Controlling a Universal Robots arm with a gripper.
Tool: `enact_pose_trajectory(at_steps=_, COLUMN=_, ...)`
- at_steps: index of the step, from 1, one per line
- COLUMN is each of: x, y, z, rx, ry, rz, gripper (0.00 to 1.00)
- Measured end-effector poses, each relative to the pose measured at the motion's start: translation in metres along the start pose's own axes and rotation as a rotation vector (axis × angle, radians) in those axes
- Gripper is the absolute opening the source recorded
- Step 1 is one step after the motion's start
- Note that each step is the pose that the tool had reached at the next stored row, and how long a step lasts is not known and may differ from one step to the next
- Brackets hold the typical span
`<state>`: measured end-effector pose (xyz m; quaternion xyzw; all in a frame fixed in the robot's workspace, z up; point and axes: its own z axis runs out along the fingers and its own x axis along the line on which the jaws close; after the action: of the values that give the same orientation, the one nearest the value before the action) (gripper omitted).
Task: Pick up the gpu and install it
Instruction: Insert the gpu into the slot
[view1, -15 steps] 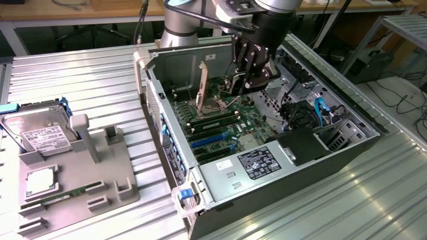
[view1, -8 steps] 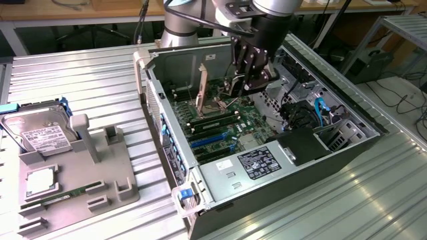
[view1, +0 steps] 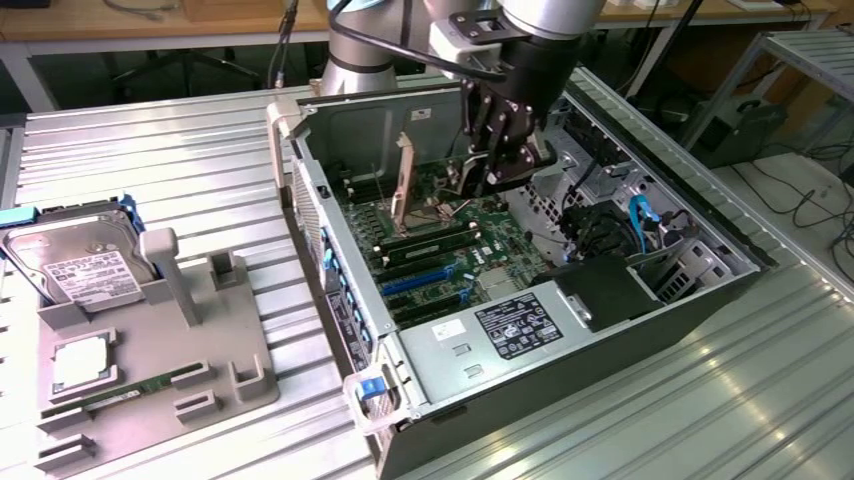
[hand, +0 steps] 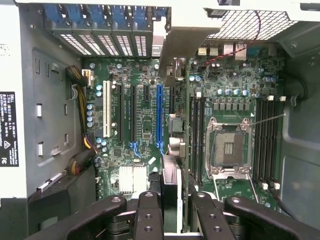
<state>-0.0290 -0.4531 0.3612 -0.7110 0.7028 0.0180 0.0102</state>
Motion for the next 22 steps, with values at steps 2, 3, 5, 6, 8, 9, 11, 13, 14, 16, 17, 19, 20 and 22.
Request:
enact_pose_trajectory(at_steps=2, x=0.000, y=0.0000, z=0.0009, rx=0.0000, ry=-0.0001, rz=0.000, gripper=0.28)
enact_pose_trajectory(at_steps=3, x=0.000, y=0.0000, z=0.0015, rx=0.0000, ry=-0.0001, rz=0.000, gripper=0.28)
enact_pose_trajectory(at_steps=5, x=0.000, y=0.0000, z=0.0025, rx=0.0001, ry=0.0000, rz=0.000, gripper=0.28)
enact_pose_trajectory(at_steps=6, x=0.000, y=0.0000, z=0.0030, rx=0.0001, ry=-0.0001, rz=0.000, gripper=0.28)
enact_pose_trajectory(at_steps=8, x=0.000, y=0.0000, z=0.0037, rx=0.0000, ry=0.0001, rz=0.000, gripper=0.28)
enact_pose_trajectory(at_steps=9, x=0.000, y=0.0000, z=0.0042, rx=0.0001, ry=-0.0001, rz=0.000, gripper=0.28)
enact_pose_trajectory(at_steps=11, x=0.000, y=-0.0001, z=0.0058, rx=0.0001, ry=-0.0001, rz=0.000, gripper=0.28)
enact_pose_trajectory(at_steps=13, x=0.000, y=-0.0001, z=0.0064, rx=0.0000, ry=0.0000, rz=0.000, gripper=0.28)
enact_pose_trajectory(at_steps=14, x=0.000, y=-0.0001, z=0.0068, rx=0.0000, ry=0.0000, rz=0.000, gripper=0.28)
enact_pose_trajectory(at_steps=16, x=0.000, y=-0.0001, z=0.0076, rx=0.0000, ry=0.0000, rz=0.000, gripper=0.28)
enact_pose_trajectory(at_steps=17, x=0.000, y=-0.0001, z=0.0078, rx=0.0000, ry=0.0001, rz=0.000, gripper=0.28)
enact_pose_trajectory(at_steps=19, x=0.001, y=-0.0001, z=0.0124, rx=0.0000, ry=0.0000, rz=0.000, gripper=0.28)
enact_pose_trajectory(at_steps=20, x=0.001, y=-0.0002, z=0.0156, rx=-0.0012, ry=-0.0001, rz=0.000, gripper=0.28)
enact_pose_trajectory(at_steps=22, x=0.002, y=-0.0002, z=0.0215, rx=-0.0030, ry=0.0001, rz=0.000, gripper=0.28)
